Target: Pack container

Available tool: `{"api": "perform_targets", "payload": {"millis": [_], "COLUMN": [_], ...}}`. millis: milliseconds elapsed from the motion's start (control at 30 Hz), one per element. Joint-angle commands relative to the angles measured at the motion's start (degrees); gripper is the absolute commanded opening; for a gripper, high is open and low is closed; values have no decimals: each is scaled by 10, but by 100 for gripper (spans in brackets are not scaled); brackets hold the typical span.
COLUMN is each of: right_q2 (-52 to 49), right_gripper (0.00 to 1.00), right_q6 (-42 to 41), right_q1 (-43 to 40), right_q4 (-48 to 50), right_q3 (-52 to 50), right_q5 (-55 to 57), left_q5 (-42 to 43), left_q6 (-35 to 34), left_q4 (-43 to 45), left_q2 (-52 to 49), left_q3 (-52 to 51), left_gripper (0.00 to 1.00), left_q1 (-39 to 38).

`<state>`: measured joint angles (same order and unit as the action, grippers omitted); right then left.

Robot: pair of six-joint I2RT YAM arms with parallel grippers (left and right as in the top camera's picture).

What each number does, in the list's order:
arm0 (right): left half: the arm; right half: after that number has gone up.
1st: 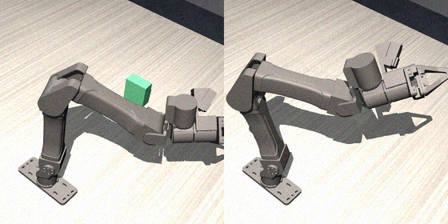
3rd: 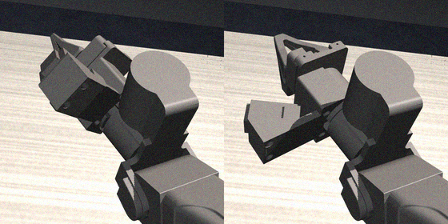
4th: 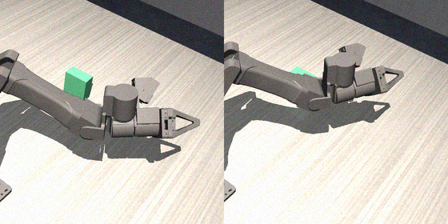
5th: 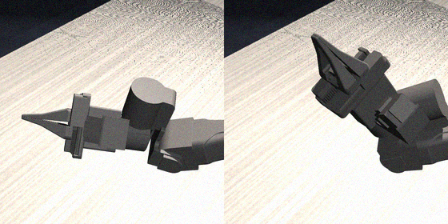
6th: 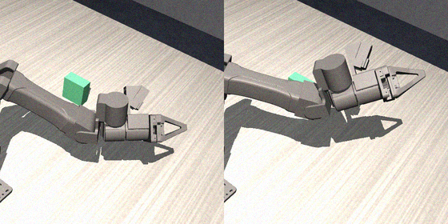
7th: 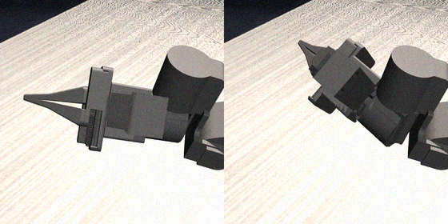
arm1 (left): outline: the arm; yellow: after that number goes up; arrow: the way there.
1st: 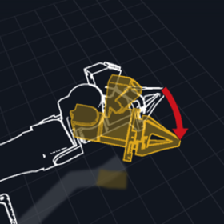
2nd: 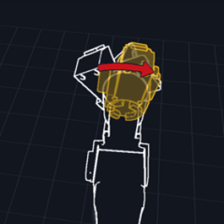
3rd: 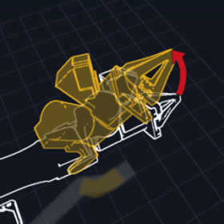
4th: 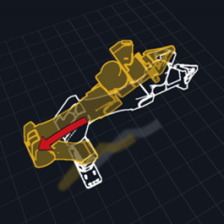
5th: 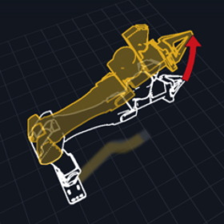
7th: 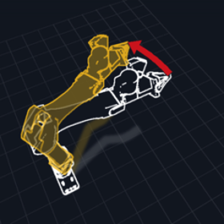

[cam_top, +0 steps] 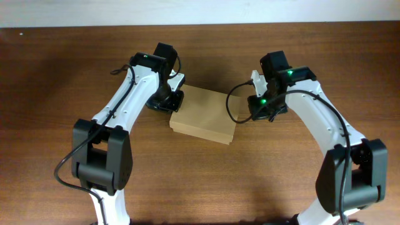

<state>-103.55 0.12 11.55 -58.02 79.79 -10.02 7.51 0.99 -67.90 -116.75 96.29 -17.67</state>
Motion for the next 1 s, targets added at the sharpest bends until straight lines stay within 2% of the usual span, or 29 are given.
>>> {"api": "perform_targets", "payload": {"millis": [0, 300, 733, 967], "right_q2": [-19, -37, -37, -37], "right_gripper": [4, 4, 4, 4], "right_q6": [-2, -2, -2, -2], "right_q1": [-2, 5, 16, 17], "right_q4": [20, 57, 114, 146], "right_q3": [-5, -5, -4, 7], "right_q5": [-47, -61, -92, -140], "left_q5": [0, -65, -65, -69], "left_q6": [-6, -6, -5, -1], "left_q4": [1, 12, 8, 8], "left_q2": [-3, -3, -3, -3], "left_q3": [0, 0, 1, 2], "left_gripper": [1, 1, 2, 1], "left_q1": [0, 6, 74, 86]}}
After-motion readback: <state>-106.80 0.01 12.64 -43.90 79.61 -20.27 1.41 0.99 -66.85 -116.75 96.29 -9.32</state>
